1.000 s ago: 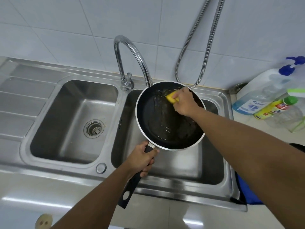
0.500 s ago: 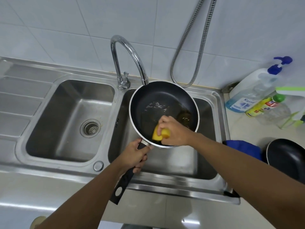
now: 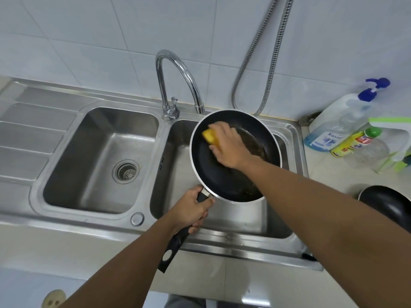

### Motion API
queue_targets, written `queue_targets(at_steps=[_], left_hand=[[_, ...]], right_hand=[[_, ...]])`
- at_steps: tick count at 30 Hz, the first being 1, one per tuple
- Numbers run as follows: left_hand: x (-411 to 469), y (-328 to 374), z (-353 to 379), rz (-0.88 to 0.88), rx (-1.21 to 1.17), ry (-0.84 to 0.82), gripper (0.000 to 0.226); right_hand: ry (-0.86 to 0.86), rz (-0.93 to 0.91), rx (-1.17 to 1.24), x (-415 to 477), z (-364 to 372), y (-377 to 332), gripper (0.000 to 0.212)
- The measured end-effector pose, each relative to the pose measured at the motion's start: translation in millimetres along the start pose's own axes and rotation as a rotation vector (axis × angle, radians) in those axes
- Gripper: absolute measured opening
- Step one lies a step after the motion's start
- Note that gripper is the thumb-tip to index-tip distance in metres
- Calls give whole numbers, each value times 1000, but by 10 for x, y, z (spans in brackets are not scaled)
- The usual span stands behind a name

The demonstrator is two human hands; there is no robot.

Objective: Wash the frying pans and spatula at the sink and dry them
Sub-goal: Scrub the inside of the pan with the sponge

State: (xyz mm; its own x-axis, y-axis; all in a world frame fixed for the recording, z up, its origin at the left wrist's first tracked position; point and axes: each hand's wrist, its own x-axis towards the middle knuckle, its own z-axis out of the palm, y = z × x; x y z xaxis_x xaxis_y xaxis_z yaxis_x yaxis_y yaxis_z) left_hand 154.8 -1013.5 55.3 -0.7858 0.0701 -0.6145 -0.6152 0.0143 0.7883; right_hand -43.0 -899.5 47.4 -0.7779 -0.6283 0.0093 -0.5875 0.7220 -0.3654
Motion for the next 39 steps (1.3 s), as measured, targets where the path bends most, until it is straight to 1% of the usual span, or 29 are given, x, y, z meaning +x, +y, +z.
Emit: queue_targets(at_steps=[2,4,7,10,12,15,18,23,25,27,29,31,32,34,36,37,39], left_hand=[[1,2,19,-4,-2,2,14],[-12,1,42,-17,-21,3,12],[-37,-35,82,-38,-66,0,15],[-51,-81,98,-39,-78,-4,15],[-56,-84,102,-43,-81,-8,15],[-68,-61,111,-43,-91,-18,15],[-91,-32,144,-45,-106,-24,17],[-92,-22,215,-53,-128,23,19],[-76,-32,225,-57,-132,40,19],[-57,-46,231,-63,-137,46,17],[-38,-64,239,-69,-149,50,16],[-23,-83,254,-74,-163,57,15],[-16,-95,263,-75,-167,60,15],[-1,-125,281,-78,-176,66,15],[12,-149,297,-85,-186,73,16],[15,-157,306,-87,-188,77,17],[20,-161,319,-87,-191,88,15]], right_hand=[[59,-68,-165,-177,183,-152,59],[90,-69,-231,-348,304,-207,50],[7,33,-220,-435,285,-222,37],[-61,82,-262,-395,160,-180,42],[-89,118,-206,-357,51,-165,46],[-90,194,-51,-261,-60,-181,51],[-74,205,82,-204,-55,-190,53],[-185,287,205,-346,-57,-3,41],[-126,320,184,-441,-163,134,42],[44,370,178,-564,-311,327,36],[214,425,169,-711,-435,609,36],[320,524,107,-869,-532,934,38],[347,597,72,-949,-550,1109,40],[350,773,28,-1122,-559,1443,48],[276,892,1,-1308,-513,1770,50],[225,909,-3,-1400,-493,1900,45],[159,871,-30,-1529,-467,2097,36]])
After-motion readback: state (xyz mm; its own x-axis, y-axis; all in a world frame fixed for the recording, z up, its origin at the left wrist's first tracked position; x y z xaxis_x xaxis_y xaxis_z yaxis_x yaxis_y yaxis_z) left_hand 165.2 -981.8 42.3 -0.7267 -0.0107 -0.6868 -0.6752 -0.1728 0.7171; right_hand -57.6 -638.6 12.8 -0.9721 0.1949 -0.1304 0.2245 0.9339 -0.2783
